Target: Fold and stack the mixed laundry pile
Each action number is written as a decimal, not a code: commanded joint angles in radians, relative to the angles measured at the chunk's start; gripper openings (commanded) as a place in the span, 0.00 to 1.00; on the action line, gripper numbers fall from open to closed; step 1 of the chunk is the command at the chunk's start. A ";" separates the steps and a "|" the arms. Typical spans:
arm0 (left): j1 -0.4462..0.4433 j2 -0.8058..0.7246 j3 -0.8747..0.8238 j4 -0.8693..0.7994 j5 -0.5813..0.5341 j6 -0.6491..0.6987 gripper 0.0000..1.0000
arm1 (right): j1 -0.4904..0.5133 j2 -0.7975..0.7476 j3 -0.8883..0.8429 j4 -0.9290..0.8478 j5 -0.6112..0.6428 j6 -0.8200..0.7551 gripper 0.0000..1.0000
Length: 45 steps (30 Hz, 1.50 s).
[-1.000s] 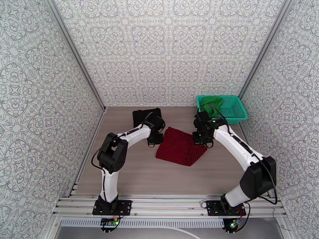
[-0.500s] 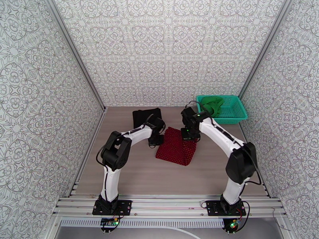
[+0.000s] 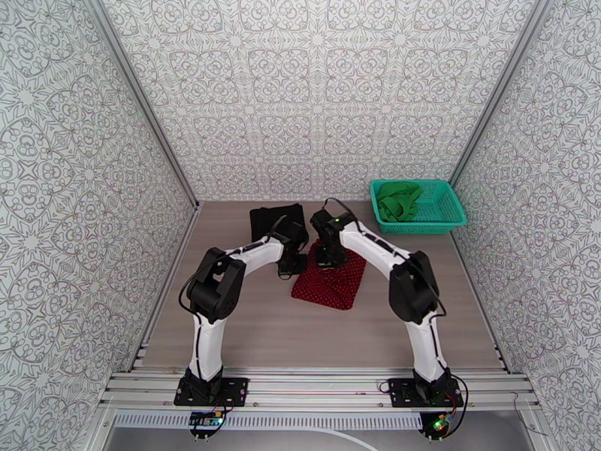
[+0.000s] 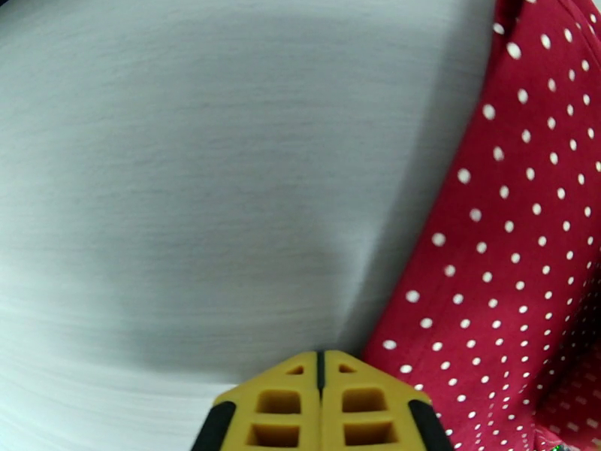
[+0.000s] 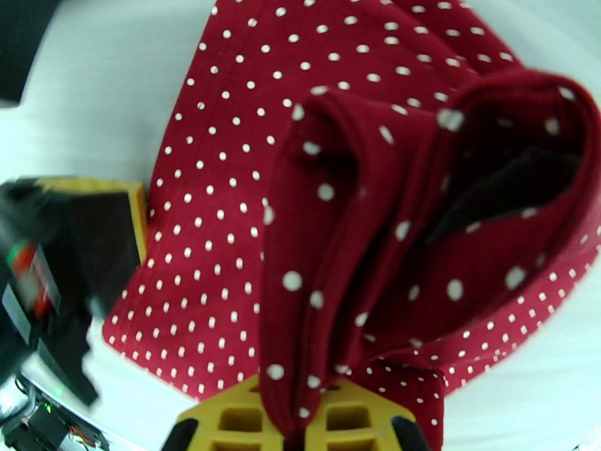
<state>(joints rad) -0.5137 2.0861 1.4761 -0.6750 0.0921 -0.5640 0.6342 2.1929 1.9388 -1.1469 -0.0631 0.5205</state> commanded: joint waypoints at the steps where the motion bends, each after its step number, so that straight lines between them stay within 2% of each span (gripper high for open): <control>1: 0.005 0.028 -0.040 0.052 0.026 0.019 0.00 | 0.017 0.057 0.083 -0.008 -0.017 0.030 0.12; 7: 0.004 0.034 -0.042 0.061 0.037 0.018 0.00 | 0.022 0.091 0.120 -0.003 -0.020 0.029 0.42; 11: 0.005 0.034 -0.039 0.057 0.034 0.021 0.00 | 0.026 0.065 0.141 -0.005 -0.030 0.016 0.51; 16: 0.008 0.027 -0.037 0.046 0.022 0.027 0.00 | 0.028 -0.007 0.166 -0.027 -0.030 0.003 0.57; 25: 0.011 0.025 -0.027 0.029 0.009 0.036 0.00 | 0.028 -0.170 0.131 -0.055 0.015 -0.026 0.59; 31: 0.011 0.017 -0.026 0.022 0.007 0.041 0.00 | 0.022 -0.280 -0.086 0.010 0.068 -0.142 0.62; 38: 0.014 0.004 -0.028 0.006 -0.003 0.046 0.00 | 0.014 -0.366 -0.415 0.242 0.070 -0.379 0.70; 45: 0.021 -0.015 -0.035 -0.007 -0.008 0.045 0.00 | 0.003 -0.342 -0.499 0.400 0.127 -0.446 0.71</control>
<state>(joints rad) -0.5014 2.0796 1.4685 -0.6682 0.1146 -0.5407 0.6487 1.8633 1.4460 -0.8707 0.0154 0.1368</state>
